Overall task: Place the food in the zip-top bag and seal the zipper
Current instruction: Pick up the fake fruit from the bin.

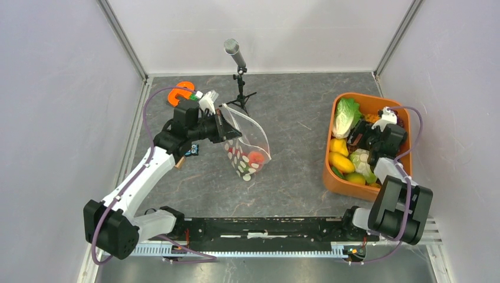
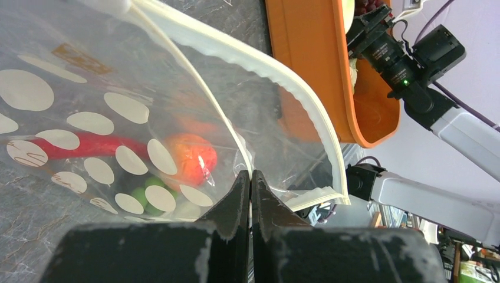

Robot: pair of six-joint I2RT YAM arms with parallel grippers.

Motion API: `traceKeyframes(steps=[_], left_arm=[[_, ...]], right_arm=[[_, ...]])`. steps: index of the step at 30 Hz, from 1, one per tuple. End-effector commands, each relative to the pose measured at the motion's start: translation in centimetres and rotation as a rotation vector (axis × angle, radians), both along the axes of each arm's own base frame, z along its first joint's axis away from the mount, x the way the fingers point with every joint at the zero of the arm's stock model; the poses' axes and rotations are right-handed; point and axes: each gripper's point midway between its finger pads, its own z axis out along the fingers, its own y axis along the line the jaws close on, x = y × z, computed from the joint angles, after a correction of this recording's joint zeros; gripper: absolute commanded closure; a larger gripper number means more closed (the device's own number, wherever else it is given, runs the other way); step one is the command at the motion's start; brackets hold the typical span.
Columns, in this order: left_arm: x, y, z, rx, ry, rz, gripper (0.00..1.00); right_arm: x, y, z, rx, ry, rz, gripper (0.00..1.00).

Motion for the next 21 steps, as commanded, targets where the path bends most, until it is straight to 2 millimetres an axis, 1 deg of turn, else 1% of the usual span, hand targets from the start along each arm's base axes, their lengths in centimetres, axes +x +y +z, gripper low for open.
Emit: traceKeyframes(steps=[1,3,5,7,8,10,11,12,13,15,17,18,19,20,21], left_arm=[[0.3,-0.3,2.1,-0.015,-0.065,-0.032,0.98],[0.3,-0.3,2.0,-0.016,-0.062,-0.029,0.98],[0.3,-0.4,2.0,-0.018,-0.057,-0.032,0.98],[0.3,-0.4,1.9,-0.017,-0.057,-0.034,0.98],[0.3,-0.4,2.0,-0.017,-0.057,-0.034,0.98],[0.2,-0.3,2.0,-0.012,-0.056,-0.034,0.98],[0.2,-0.2,2.0,-0.008,-0.058,-0.033,0.98],[0.2,-0.1,2.0,-0.002,-0.057,-0.027,0.98],[0.1,0.0,1.9,0.003,-0.059,-0.021,0.98],[0.1,0.1,1.8,0.006,-0.060,-0.013,0.98],[0.0,0.1,1.7,0.002,-0.054,-0.011,0.98],[0.1,0.1,1.7,0.001,-0.052,-0.012,0.98],[0.0,0.1,1.7,0.000,-0.050,-0.014,0.98],[0.0,0.0,1.7,-0.001,-0.049,-0.014,0.98],[0.1,0.1,1.8,-0.001,-0.053,-0.013,0.98]], right_arm=[[0.7,2.2,-0.2,0.050,-0.034,0.123,0.14],[1.2,2.9,-0.1,0.073,-0.048,0.166,0.15],[1.4,3.0,-0.5,0.061,-0.046,0.166,0.15],[1.6,3.6,-1.4,0.057,-0.008,0.193,0.18],[1.7,3.8,-1.7,0.061,0.010,0.204,0.22],[1.7,4.2,-1.9,0.054,0.016,0.209,0.42],[1.6,4.3,-1.8,0.049,0.008,0.210,0.47],[1.6,4.3,-1.4,0.045,-0.008,0.203,0.48],[1.6,4.5,-0.9,0.051,-0.019,0.202,0.50],[1.7,4.6,0.4,0.052,-0.044,0.206,0.57],[1.9,4.6,1.8,0.054,-0.068,0.197,0.67],[1.9,4.7,2.6,0.057,-0.086,0.202,0.67],[1.9,4.9,3.4,0.061,-0.107,0.211,0.70],[1.8,5.0,4.0,0.059,-0.119,0.213,0.77],[1.7,4.9,4.4,0.054,-0.121,0.201,0.79]])
